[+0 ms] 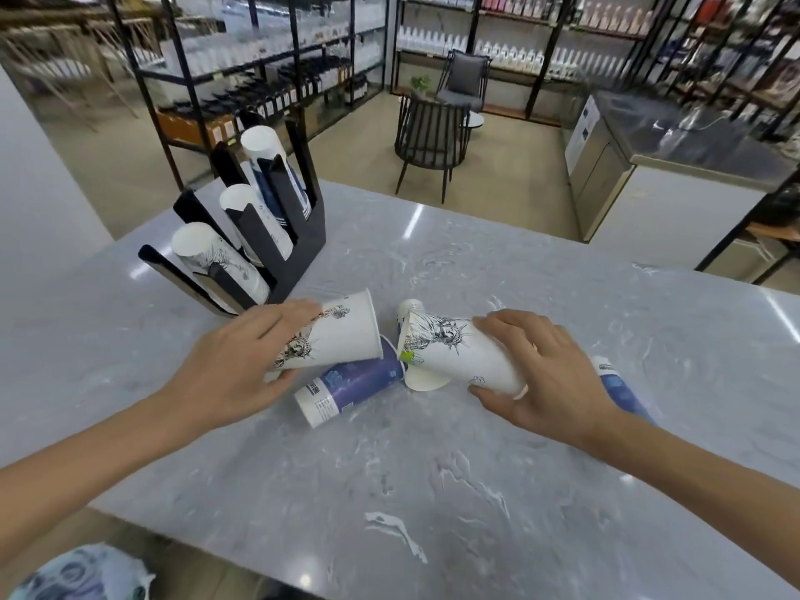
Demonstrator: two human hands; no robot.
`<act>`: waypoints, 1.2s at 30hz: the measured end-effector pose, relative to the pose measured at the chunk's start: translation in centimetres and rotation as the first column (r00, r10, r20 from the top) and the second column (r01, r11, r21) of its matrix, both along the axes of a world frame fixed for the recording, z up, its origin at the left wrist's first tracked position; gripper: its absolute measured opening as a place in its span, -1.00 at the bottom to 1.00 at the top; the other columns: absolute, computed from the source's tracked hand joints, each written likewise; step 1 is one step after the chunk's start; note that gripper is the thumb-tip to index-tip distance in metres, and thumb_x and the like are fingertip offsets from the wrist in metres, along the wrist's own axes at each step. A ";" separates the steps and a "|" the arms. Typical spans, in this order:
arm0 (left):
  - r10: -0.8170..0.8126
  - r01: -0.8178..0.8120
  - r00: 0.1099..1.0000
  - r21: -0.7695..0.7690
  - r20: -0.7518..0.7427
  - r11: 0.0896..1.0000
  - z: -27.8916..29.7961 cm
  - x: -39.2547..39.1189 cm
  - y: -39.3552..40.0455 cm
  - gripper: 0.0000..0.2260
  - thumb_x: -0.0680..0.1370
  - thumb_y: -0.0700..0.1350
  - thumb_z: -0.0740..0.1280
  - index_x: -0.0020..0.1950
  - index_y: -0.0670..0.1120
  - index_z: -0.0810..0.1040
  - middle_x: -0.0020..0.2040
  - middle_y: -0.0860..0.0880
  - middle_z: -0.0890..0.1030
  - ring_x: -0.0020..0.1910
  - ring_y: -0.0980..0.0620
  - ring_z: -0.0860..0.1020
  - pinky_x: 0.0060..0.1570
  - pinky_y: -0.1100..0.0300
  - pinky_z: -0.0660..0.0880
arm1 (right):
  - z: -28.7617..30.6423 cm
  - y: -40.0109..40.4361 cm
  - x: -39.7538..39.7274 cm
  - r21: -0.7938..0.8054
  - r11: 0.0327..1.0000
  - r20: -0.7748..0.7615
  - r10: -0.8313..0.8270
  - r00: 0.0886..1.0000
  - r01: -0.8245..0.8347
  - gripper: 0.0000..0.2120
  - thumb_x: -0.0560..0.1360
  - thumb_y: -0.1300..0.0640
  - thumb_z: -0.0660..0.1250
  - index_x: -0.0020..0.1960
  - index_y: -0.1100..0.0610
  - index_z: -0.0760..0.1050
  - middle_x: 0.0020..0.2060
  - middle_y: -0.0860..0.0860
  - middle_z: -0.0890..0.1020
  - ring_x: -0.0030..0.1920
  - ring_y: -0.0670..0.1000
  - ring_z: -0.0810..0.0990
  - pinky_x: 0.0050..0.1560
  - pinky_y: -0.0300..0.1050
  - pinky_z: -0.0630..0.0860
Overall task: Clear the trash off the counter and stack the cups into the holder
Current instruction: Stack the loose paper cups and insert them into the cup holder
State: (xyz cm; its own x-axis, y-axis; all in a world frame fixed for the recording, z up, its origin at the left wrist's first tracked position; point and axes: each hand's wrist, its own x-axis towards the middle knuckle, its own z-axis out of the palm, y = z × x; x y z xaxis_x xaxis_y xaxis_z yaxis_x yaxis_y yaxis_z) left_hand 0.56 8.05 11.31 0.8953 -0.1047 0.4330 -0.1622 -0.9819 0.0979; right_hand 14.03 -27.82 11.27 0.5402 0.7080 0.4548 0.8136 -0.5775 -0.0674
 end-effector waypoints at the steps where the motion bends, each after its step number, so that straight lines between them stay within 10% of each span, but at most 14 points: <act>1: -0.030 0.030 0.999 0.016 0.017 0.999 0.4 -0.3 -0.4 -0.47 0.53 0.17 0.26 0.47 0.01 0.39 0.33 0.04 0.56 0.23 0.05 0.51 -0.21 0.09 0.64 | 0.3 0.2 0.0 -0.001 1.000 0.011 0.019 1.000 -0.019 -0.29 0.41 -0.24 0.46 0.45 -0.02 0.34 0.33 -0.02 0.51 0.31 0.11 0.53 0.17 0.07 0.52; 6: -0.097 0.097 0.995 0.046 -0.002 0.994 1.0 -1.5 -1.8 -0.26 0.35 -0.11 0.53 0.50 0.01 0.36 0.42 0.09 0.49 0.29 0.09 0.47 -0.24 0.08 0.67 | 1.4 1.1 -0.6 -0.048 0.995 0.059 0.091 0.994 -0.088 -0.28 0.41 -0.25 0.49 0.46 0.00 0.38 0.33 0.05 0.53 0.28 0.13 0.54 0.20 0.07 0.48; 18: -0.248 0.246 0.965 0.035 0.079 0.969 1.7 -2.2 -5.2 -0.44 0.45 -0.10 0.38 0.46 -0.05 0.43 0.42 0.04 0.51 0.31 0.03 0.53 0.16 0.30 0.46 | 2.4 2.9 -3.2 0.043 0.948 0.102 0.310 0.945 -0.316 -0.11 0.39 -0.25 0.55 0.53 0.04 0.20 0.41 0.19 0.51 0.31 0.16 0.58 -0.14 0.01 0.70; 36: -0.153 0.156 0.988 -0.118 0.034 0.981 0.2 -3.6 1.9 -0.39 0.50 0.10 0.41 0.50 0.03 0.29 0.41 0.12 0.43 0.16 0.09 0.58 -0.09 0.15 0.63 | 3.8 13.7 -3.6 0.060 0.693 0.263 0.683 0.681 -0.719 -0.50 0.54 0.00 0.49 0.36 0.17 0.40 0.34 0.28 0.52 0.38 0.21 0.50 0.44 -0.08 0.41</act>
